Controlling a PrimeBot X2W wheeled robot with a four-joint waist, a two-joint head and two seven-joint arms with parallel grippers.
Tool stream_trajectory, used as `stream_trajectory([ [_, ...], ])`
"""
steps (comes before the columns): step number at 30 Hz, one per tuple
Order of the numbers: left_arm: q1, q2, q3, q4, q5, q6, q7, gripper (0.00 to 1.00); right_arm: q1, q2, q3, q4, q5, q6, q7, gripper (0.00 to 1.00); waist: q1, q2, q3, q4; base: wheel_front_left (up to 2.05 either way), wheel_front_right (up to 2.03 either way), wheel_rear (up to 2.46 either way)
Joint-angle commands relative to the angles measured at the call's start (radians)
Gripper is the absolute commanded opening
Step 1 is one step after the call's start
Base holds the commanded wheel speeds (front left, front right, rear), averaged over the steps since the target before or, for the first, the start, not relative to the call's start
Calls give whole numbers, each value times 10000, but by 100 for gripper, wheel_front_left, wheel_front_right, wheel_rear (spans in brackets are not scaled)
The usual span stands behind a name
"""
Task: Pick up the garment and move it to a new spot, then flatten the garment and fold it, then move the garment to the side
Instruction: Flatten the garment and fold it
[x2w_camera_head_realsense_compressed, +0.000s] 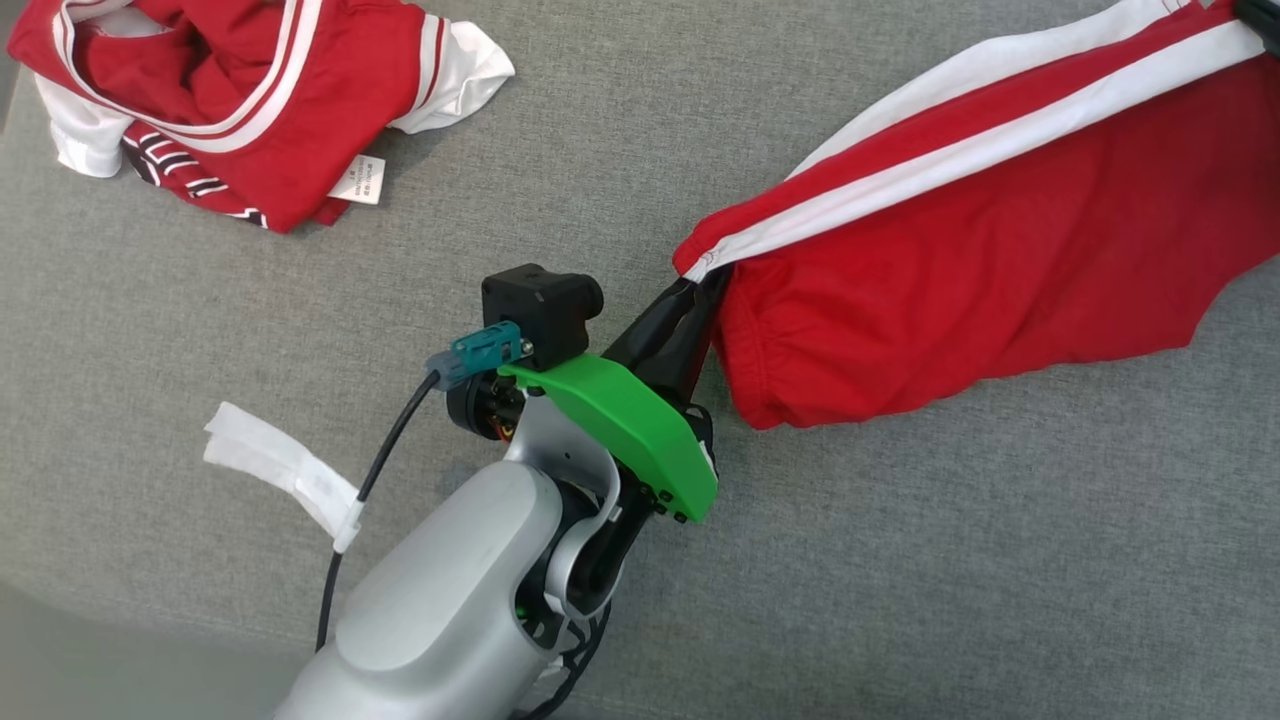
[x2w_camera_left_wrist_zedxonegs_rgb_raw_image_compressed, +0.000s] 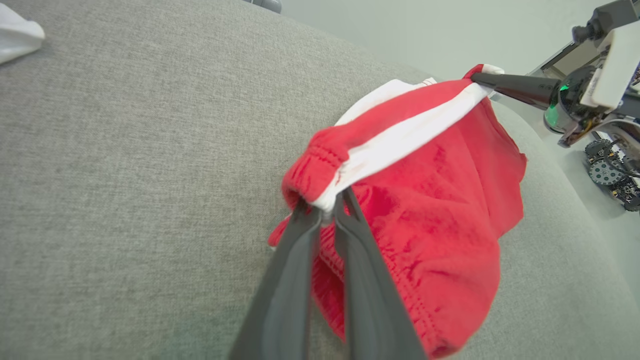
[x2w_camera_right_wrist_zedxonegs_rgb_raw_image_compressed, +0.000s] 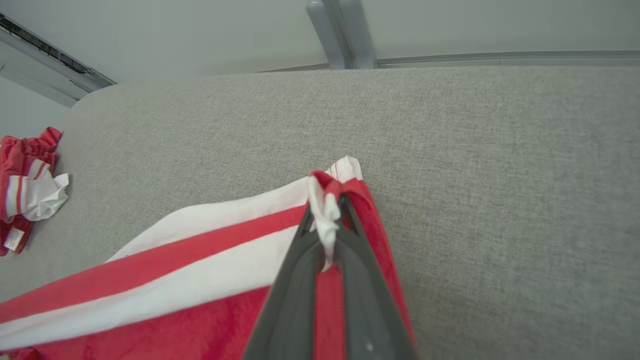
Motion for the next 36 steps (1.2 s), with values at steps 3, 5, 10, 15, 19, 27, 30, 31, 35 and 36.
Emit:
stream_trajectory([
  [3, 50, -31, -8, 143, -128, -44, 49, 0, -227, 67, -19, 188, -144, -11, -198, 10, 0, 0, -25, 37, 0, 0, 0],
  [5, 76, -53, -6, 217, -155, -35, 22, 16, -226, 132, 41, 238, -174, -11, -329, 100, 0, 0, -38, 51, 0, 0, 0],
  [10, 211, -89, 29, 401, -279, 26, -27, 100, -120, 174, 155, 226, -64, -6, -695, 100, 0, 0, -92, 32, 0, 0, 0],
  [15, 252, -48, 310, 663, -279, 284, -313, 100, -32, 22, 54, 119, -66, -6, -1771, 100, 0, 0, -127, -29, 0, 0, 0],
  [19, 371, -4, 482, 857, -149, 448, -699, 100, 299, -49, 22, 165, 129, -6, -2405, 100, 0, 0, -237, -156, 0, 0, 0],
  [27, 1100, 159, 514, 250, 770, 690, -2394, 100, 1335, -1105, 1582, -342, -619, -6, -2650, 100, 0, 0, -373, -424, 0, 0, 0],
  [30, 1411, 112, 661, -69, 1349, 906, -2784, 100, 1465, -1308, 1957, -498, -482, -8, -2646, 100, 0, 0, -361, -419, 0, 0, 0],
  [31, 1497, 118, 697, -140, 1655, 975, -2840, 100, 1471, -1331, 2045, -501, -456, -8, -2638, 100, 0, 0, -346, -399, 0, 0, 0],
  [35, 1917, -215, 1268, -618, 2547, 987, -2903, 100, 1258, -1511, 2314, -305, -559, -8, -2551, 100, 0, 0, -206, -187, 0, 0, 0],
  [36, 2094, -325, 1450, -736, 2771, 921, -2905, 100, 1177, -1514, 2392, -204, -589, -8, -2522, 100, 0, 0, -170, -118, 0, 0, 0],
])
